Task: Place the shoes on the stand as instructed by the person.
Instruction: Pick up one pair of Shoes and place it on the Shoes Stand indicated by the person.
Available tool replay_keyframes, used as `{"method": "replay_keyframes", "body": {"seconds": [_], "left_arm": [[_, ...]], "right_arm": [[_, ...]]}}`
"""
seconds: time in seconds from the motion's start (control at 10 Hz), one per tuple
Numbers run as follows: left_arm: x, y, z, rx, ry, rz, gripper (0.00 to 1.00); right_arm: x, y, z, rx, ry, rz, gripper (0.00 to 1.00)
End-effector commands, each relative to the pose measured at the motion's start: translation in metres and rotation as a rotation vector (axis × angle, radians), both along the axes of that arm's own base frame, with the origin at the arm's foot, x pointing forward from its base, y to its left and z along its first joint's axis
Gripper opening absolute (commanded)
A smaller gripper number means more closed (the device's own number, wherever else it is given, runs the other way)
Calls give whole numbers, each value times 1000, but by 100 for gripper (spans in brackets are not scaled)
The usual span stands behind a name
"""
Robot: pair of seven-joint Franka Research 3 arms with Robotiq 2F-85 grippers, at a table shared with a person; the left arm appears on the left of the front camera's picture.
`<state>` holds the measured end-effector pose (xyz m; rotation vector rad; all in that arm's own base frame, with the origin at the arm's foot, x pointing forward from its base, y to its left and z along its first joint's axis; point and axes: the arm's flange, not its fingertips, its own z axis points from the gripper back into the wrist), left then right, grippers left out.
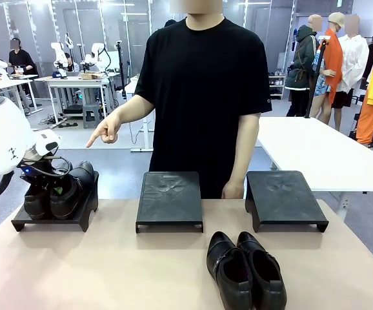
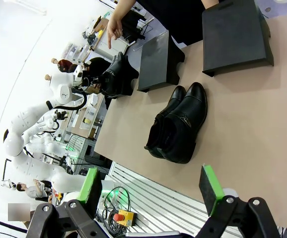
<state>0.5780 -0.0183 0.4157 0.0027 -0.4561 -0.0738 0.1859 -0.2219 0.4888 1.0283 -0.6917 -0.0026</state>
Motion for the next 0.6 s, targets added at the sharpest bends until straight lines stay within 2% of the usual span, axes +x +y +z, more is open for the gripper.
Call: {"method": "replay_keyframes", "body": {"seconds": [0.0,0.1,0.2,0.4,0.5], "left_arm": [[4,-3,5,15,-23,-4,75],[3,-3,5,19,-18,-5,91],[2,-3,7,19,-17,-8,100],[-1,-4,11,16,-10,-11,100],[-3,-5,12,19,1,-13,93]], "right_arm": [[0,0,1,-2,-25,1,100],[0,0,1,-2,-25,1,100],[0,0,1,-2,-25,1,100],[0,0,1,-2,-25,1,100],[0,0,1,-2,-25,1,100]]}}
